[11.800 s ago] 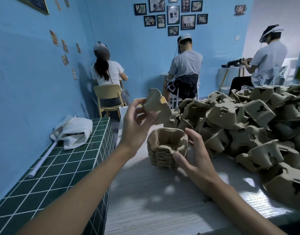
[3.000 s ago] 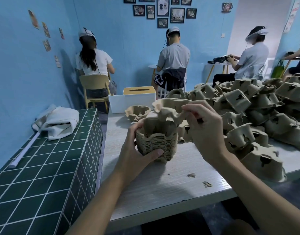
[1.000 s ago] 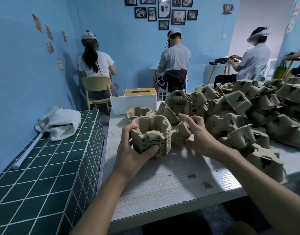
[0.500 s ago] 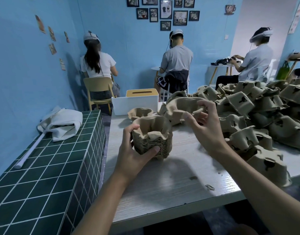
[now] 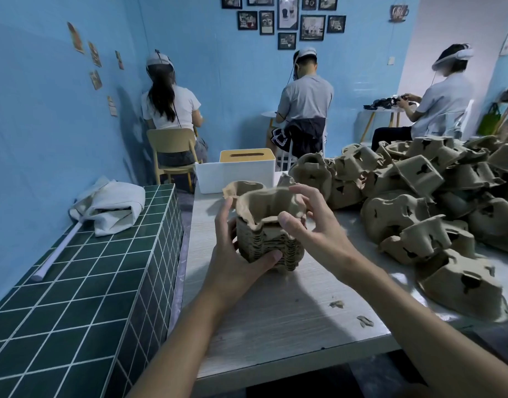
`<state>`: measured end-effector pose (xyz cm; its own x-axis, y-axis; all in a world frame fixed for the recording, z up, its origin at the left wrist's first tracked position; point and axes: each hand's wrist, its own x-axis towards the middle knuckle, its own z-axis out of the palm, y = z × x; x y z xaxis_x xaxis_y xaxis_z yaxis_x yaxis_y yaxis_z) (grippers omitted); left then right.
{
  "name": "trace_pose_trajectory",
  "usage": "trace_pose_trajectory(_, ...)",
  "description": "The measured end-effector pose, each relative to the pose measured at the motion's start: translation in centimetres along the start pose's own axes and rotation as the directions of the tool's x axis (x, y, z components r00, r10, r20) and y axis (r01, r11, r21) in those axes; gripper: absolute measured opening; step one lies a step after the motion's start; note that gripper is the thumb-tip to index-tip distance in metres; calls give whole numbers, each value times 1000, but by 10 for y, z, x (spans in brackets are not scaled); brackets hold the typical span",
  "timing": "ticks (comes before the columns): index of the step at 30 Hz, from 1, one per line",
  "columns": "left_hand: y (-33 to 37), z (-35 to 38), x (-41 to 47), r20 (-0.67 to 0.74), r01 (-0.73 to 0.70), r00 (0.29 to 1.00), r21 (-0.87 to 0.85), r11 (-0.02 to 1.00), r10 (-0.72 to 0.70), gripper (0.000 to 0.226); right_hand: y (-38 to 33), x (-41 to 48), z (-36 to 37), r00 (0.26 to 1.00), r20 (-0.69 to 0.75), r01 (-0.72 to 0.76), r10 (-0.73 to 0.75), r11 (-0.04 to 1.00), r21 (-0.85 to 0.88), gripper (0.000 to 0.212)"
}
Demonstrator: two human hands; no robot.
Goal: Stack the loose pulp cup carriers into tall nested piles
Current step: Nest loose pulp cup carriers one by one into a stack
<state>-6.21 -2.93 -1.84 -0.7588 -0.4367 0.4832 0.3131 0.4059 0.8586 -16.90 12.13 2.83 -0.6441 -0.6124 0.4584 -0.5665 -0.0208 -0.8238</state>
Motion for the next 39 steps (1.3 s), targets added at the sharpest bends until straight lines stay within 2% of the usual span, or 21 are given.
trace_pose_trajectory(5,5,2,2,55,-37,998,23,999,35,94,20,-11,-3,996,88,-31,23,994,100,71)
trace_pose_trajectory(7,6,6,8,90,-27,996,52,998,22,90,25,-13,-3,997,81,-22,12,992,123,76)
trace_pose_trajectory(9,3,4,18,195,-2,981,76,997,-13,93,31,-13,-3,1000,15,13,-15,995,99,78)
trace_pose_trajectory(11,-2,-8,30,362,27,930,108,994,-64,102,38,-14,-2,998,-63,33,-25,991,127,80)
trace_pose_trajectory(13,-2,-27,46,432,18,895,215,976,-111,99,43,-15,-2,995,-96,28,-13,986,162,81)
trace_pose_trajectory(15,-5,-42,67,332,30,932,330,944,-146,86,47,-14,-2,994,-110,29,-14,990,137,81)
trace_pose_trajectory(17,-13,-47,94,165,31,979,450,892,-118,64,50,-12,-2,993,-116,23,-8,991,132,82)
trace_pose_trajectory(19,-26,-47,122,74,33,993,581,813,-93,47,53,-11,-1,994,-112,25,-9,989,143,84)
trace_pose_trajectory(21,-43,-47,144,74,39,990,683,729,-122,46,55,-10,-1,994,-110,31,-14,987,156,84)
trace_pose_trajectory(24,-60,-45,161,81,108,963,759,642,-257,51,59,-7,-1,994,-109,34,-17,988,149,84)
trace_pose_trajectory(26,-67,-41,166,68,142,954,753,643,-292,43,61,-7,-2,994,-107,36,-21,989,141,84)
trace_pose_trajectory(30,-68,-38,166,88,89,970,739,668,-227,18,62,-7,-2,994,-103,37,-23,991,132,84)
trace_pose_trajectory(35,-54,-43,155,73,33,989,745,666,-130,14,63,-5,-2,993,-114,35,-19,990,138,87)
trace_pose_trajectory(39,-34,-48,146,-59,21,998,731,682,32,11,64,-6,-2,992,-128,28,-12,992,121,90)
